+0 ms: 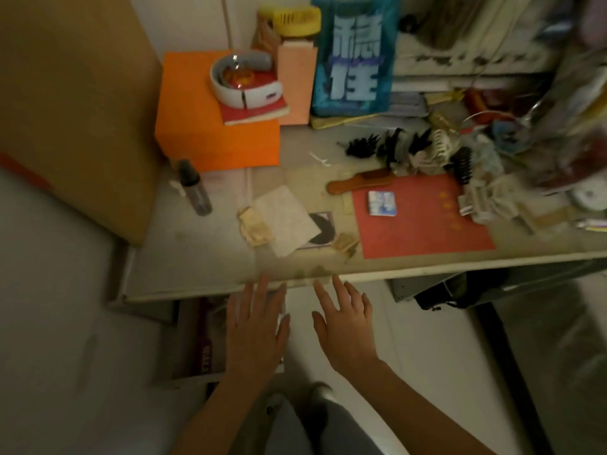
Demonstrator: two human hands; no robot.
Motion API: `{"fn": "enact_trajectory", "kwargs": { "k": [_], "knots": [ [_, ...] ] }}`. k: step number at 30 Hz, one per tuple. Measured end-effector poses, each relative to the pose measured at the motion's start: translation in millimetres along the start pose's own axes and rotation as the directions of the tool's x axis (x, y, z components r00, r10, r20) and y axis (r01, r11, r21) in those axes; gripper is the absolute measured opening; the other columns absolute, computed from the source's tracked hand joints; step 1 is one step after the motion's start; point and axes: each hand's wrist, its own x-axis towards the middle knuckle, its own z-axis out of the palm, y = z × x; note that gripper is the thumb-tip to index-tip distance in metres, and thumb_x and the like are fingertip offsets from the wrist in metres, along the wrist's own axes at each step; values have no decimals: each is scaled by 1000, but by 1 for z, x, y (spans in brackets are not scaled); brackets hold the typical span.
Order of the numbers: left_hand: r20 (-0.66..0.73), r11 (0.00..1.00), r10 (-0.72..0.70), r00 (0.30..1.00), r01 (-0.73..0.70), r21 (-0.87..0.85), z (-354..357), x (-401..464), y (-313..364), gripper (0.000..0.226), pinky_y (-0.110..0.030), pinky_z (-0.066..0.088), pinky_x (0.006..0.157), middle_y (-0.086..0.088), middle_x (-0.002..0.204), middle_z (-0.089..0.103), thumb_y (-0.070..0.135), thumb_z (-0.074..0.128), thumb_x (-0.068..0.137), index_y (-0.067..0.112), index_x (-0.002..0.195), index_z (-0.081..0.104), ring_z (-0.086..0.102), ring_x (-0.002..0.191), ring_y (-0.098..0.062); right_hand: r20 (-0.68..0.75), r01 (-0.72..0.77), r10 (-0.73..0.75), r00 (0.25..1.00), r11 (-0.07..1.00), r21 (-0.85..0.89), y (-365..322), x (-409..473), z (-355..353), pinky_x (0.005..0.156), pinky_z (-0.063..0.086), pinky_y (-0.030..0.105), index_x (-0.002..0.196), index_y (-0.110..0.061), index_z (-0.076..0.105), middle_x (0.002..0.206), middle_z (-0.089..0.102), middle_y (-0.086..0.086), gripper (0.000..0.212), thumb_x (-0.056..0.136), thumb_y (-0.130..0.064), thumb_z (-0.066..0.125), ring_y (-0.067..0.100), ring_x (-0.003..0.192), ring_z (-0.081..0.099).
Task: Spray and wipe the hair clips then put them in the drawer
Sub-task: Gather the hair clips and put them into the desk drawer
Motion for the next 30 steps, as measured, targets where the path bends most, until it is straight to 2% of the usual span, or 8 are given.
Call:
{"fn": "enact_trajectory", "kwargs": {
  "k": [6, 8, 14, 19, 21, 23, 27, 30],
  "knots": [
    [-60, 993, 113, 992, -114, -9, -53, 57, 24, 49, -60, 35, 101, -17, 142, 48, 37, 48, 88, 16, 131, 58, 49, 128, -38, -24, -53, 55, 998, 996, 66, 16, 23, -63, 112, 24, 51, 150, -24, 29, 152, 34, 11, 57, 97, -36, 48, 33, 138, 33],
    [-52, 991, 128, 990, -130, -37, -64, 73, 33, 48, -59, 37, 101, -16, 140, 51, 38, 49, 87, 16, 128, 61, 51, 126, -37, -28, -79, 82, 996, 992, 98, 24, 31, -75, 114, 17, 48, 151, -29, 19, 155, 27, 8, 58, 99, -38, 41, 30, 140, 25],
    [-14, 982, 180, 984, -181, -60, -82, 112, 64, 51, -59, 38, 100, -15, 139, 52, 32, 74, 79, 17, 126, 63, 51, 126, -37, -19, -169, 172, 985, 981, 92, 58, 55, -106, 115, 13, 48, 151, -31, 18, 157, 22, 7, 54, 100, -42, 33, 28, 140, 22],
    [54, 984, 180, 982, -179, -18, -76, 151, 97, 44, -59, 40, 98, -15, 136, 55, 34, 71, 81, 16, 121, 66, 56, 120, -37, 19, -195, 194, 981, 979, 63, 101, 87, -114, 115, 14, 48, 152, -31, 13, 157, 20, 6, 57, 100, -43, 33, 28, 139, 22],
    [82, 985, 171, 982, -173, 14, -68, 166, 110, 41, -59, 42, 96, -15, 134, 57, 39, 43, 95, 18, 121, 66, 57, 119, -35, 55, -185, 183, 982, 982, 47, 121, 106, -113, 114, 14, 48, 152, -32, 11, 158, 18, 5, 59, 99, -43, 35, 27, 141, 20],
    [196, 990, 135, 971, -141, 12, -58, 182, 121, 60, -59, 45, 92, -15, 131, 59, 42, 15, 100, 18, 123, 64, 59, 118, -34, 98, -171, 165, 981, 984, 51, 141, 127, -111, 114, 14, 47, 152, -31, 11, 158, 16, 4, 61, 98, -42, 39, 25, 142, 18],
    [298, 998, 55, 953, -64, 23, -37, 211, 149, 52, -63, 46, 87, -18, 124, 63, 39, 34, 88, 13, 115, 70, 62, 111, -37, 180, -163, 152, 972, 985, 47, 180, 169, -108, 115, 13, 49, 152, -20, 11, 158, 17, 2, 63, 98, -39, 39, 23, 143, 18],
    [261, 998, 1, 965, -19, 65, -21, 229, 161, 42, -61, 40, 95, -18, 126, 61, 40, 57, 89, 13, 119, 67, 59, 116, -37, 234, -73, 58, 971, 996, 57, 204, 191, -102, 117, 10, 48, 152, -18, 15, 160, 14, 5, 60, 100, -39, 37, 24, 145, 15]
  ]
}}
